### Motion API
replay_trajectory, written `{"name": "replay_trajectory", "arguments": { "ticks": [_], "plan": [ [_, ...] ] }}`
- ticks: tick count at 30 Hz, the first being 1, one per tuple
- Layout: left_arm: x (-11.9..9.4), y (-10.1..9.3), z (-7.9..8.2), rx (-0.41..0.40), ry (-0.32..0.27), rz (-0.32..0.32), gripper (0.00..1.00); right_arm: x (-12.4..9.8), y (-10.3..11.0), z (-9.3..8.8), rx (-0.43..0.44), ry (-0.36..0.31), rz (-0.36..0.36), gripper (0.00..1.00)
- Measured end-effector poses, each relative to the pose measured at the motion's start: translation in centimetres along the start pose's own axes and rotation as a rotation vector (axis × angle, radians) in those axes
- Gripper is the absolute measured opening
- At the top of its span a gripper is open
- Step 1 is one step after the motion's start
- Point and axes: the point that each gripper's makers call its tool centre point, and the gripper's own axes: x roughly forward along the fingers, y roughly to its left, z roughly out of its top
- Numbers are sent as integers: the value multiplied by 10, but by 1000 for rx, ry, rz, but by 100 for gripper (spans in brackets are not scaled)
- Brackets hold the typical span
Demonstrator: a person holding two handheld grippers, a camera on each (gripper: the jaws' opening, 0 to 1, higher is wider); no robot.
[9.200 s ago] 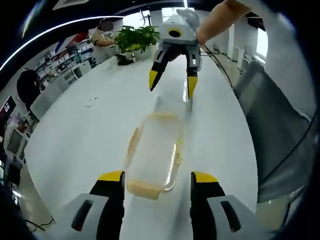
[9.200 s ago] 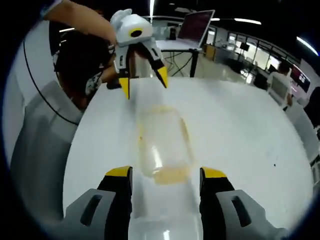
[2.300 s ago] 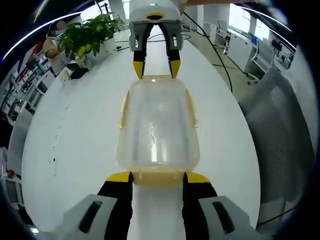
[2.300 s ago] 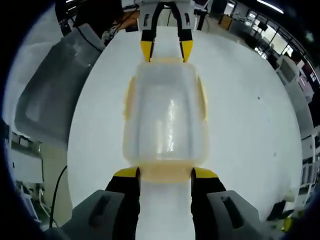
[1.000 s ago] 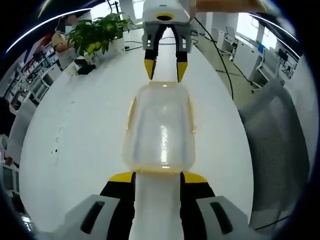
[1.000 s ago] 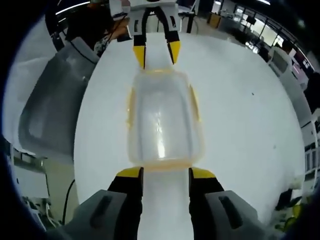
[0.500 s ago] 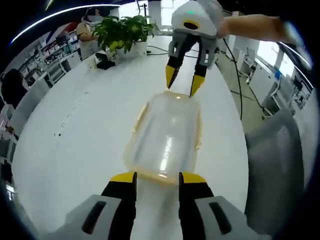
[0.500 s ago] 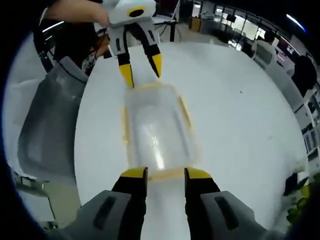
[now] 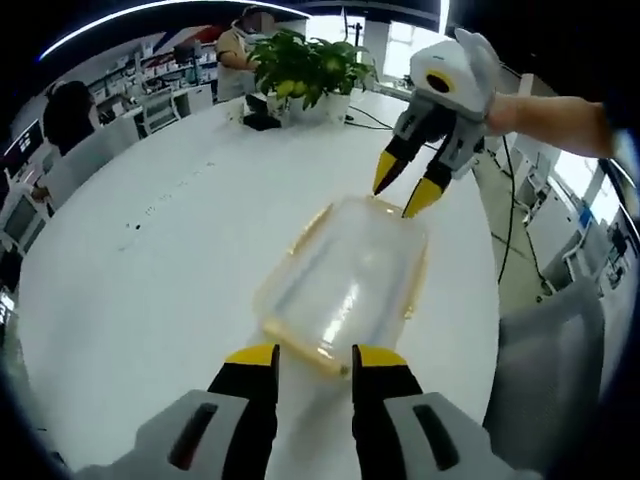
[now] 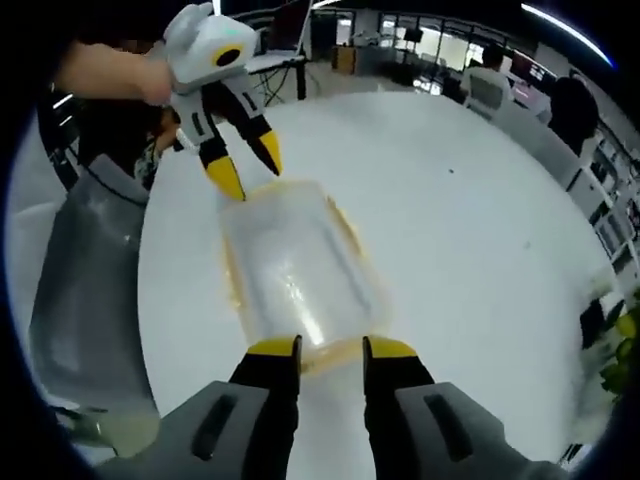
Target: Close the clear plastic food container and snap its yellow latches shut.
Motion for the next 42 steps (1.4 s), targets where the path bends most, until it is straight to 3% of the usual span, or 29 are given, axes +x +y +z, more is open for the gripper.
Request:
{"name": "replay_trajectory", "arguments": {
  "ticks": [7,14,16,19,25,30,37,42],
  "plan": [
    [2,-5,-1,-104,-32,-24,21,-1,-1,-1,38,-20,-30,21],
    [4,-4,-2,-199,-54,-19,21,-2,-3,-5,157,-45,-90,20],
    [4,-5,-2,-208,-55,-18,20,-2,-5,-5,198,-63,-86,20],
    [4,-5,-2,-217,-56,-15,20,-2,-3,-7,335,-90,-70,19],
    [4,-5,-3,-252,-58,-12,20,-2,-1,-10,478,-126,-46,18],
    [5,-3,-4,-324,-58,-13,19,-1,-2,-10,507,-137,-33,18],
    [8,-3,-8,-463,-74,-39,19,0,0,-12,616,-145,7,19],
    [9,-2,-10,-508,-76,-57,19,1,1,-12,638,-144,27,18]
  ]
}}
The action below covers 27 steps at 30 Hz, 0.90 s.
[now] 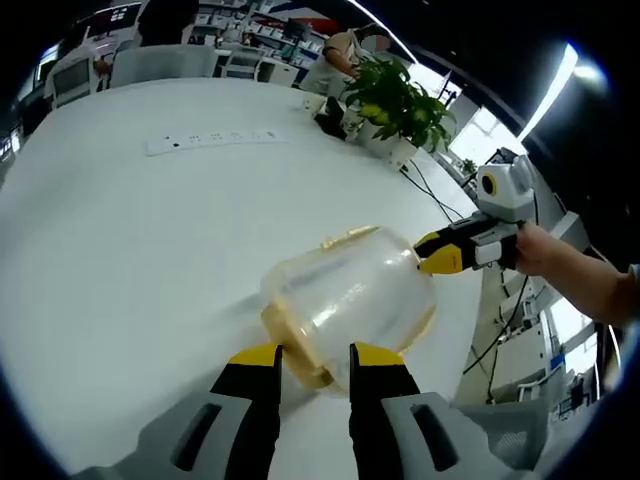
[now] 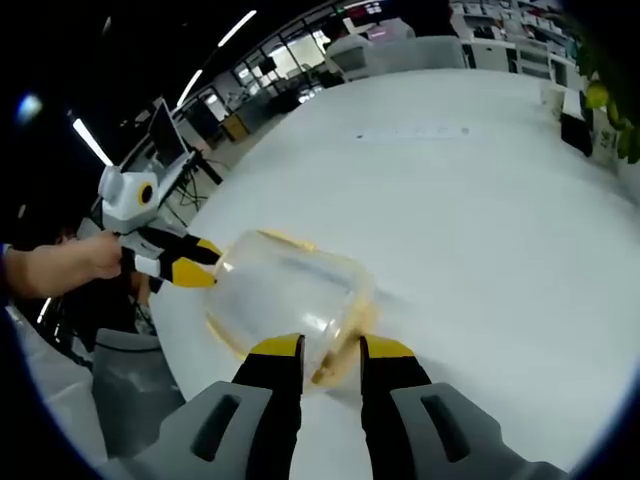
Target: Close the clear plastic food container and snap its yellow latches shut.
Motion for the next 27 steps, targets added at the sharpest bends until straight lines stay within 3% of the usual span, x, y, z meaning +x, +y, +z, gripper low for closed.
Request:
{"name": "replay_trajectory", "arguments": {
  "ticks": [5,15,26,27],
  "plan": [
    [1,0,0,-18,9,-9,19,1,-1,-1,44,1,25,18],
    [2,1,1,-41,15,-23,18,2,0,0,40,16,44,17],
    [6,2,1,-72,27,-51,16,0,-2,0,126,9,94,16],
    [7,-7,-1,-157,33,-85,16,2,-1,2,143,-2,100,16]
  ]
}}
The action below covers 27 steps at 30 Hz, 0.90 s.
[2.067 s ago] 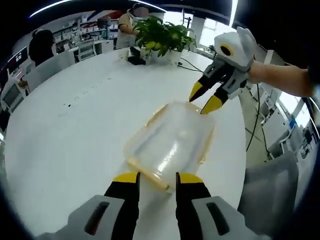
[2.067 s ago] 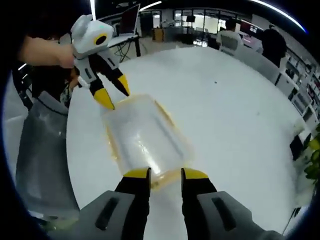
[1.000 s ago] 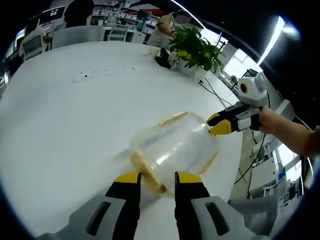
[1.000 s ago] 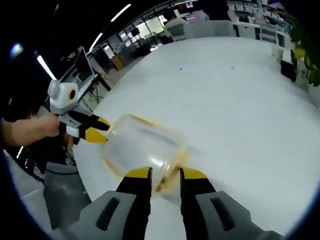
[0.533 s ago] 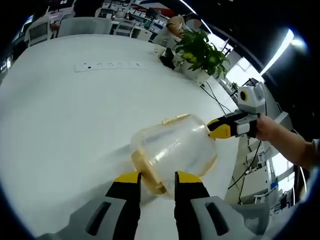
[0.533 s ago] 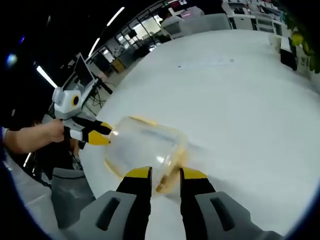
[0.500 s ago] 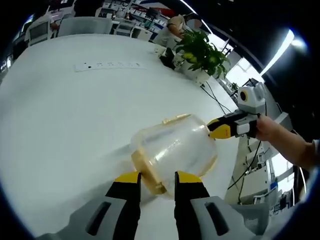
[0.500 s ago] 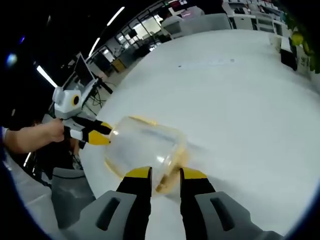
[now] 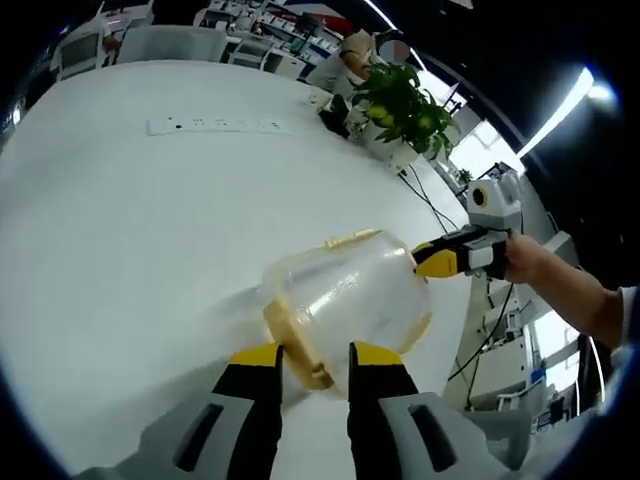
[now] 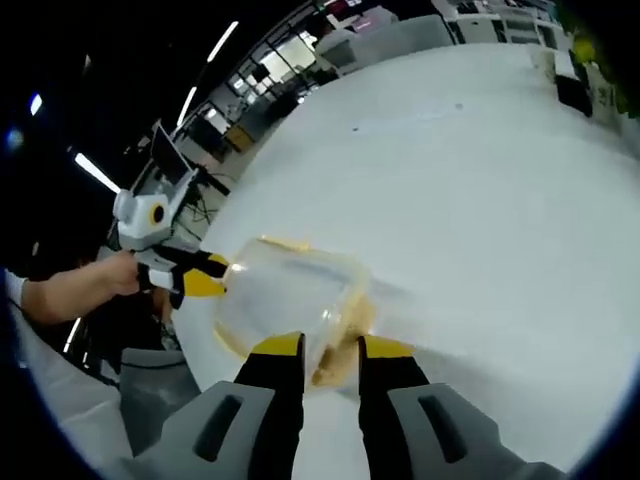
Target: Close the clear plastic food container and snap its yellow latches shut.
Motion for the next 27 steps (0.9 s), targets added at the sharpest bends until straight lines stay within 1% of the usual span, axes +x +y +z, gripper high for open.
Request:
{"name": "replay_trajectory", "arguments": {
  "ticks": [1,2,3,6,8,9,11,18,23,25,27],
  "plan": [
    [0,7,2,24,-7,10,16,0,-1,-2,3,10,4,16],
    [-1,10,3,44,-8,12,16,1,-1,-1,-2,9,7,16],
    [-1,8,3,46,-9,9,16,1,-1,-2,-3,10,9,16],
    [-2,9,3,37,-7,1,16,2,-3,-2,36,4,35,16],
    [-2,9,4,37,-5,-1,16,3,-1,-2,78,-1,75,15],
    [-1,9,4,41,-9,-1,16,8,0,-10,152,4,88,16],
    [-2,8,3,44,-5,2,16,10,-3,-11,113,-6,87,17],
    [-2,6,5,50,-3,1,16,14,-1,-12,96,10,83,18],
    [-3,6,4,5,-2,-6,18,13,1,-10,93,3,75,21],
    [-4,5,3,29,-1,-14,18,12,2,-10,40,6,64,23],
    [-5,4,4,79,-1,-13,19,12,4,-10,-21,9,51,24]
  ]
}}
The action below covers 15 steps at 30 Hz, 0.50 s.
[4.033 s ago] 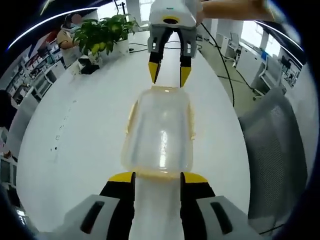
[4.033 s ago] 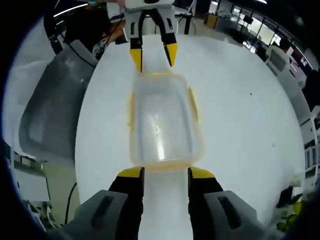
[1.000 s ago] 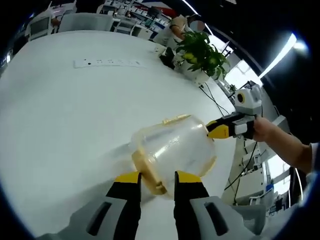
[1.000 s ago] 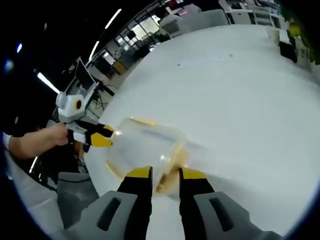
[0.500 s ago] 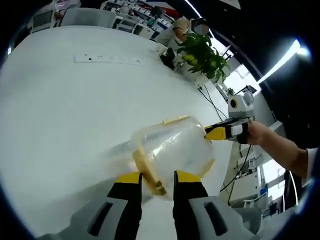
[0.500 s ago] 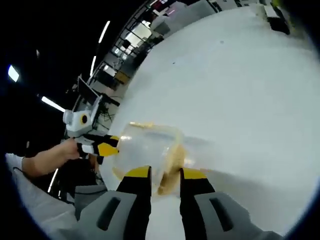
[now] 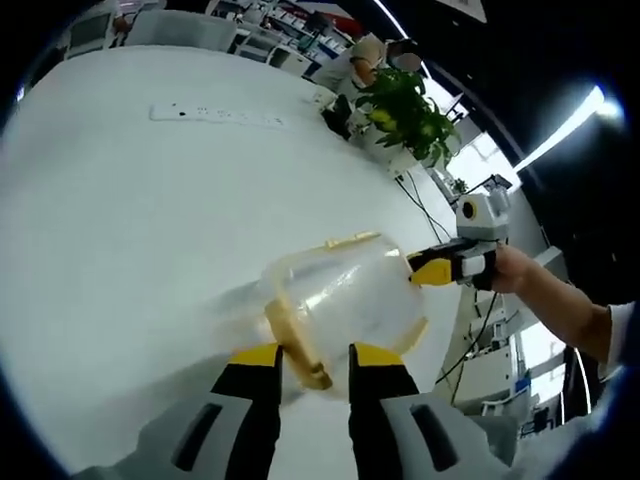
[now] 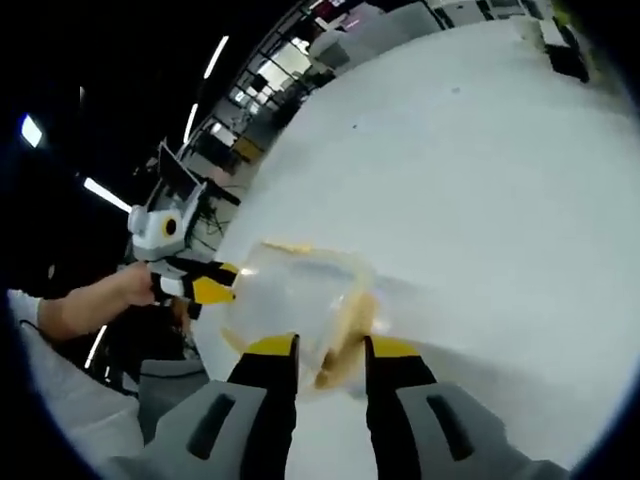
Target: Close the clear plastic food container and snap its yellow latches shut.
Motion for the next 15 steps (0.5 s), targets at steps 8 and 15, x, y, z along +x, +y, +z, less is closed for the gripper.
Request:
{"name": "replay_trajectory", "arguments": {
  "ticks": [8,15],
  "plan": [
    [-8,-6,11,230,18,41,22,-7,8,7,-262,3,-110,28],
    [-11,-6,27,475,42,85,22,-15,16,22,-445,-37,-178,25]
  ]
}}
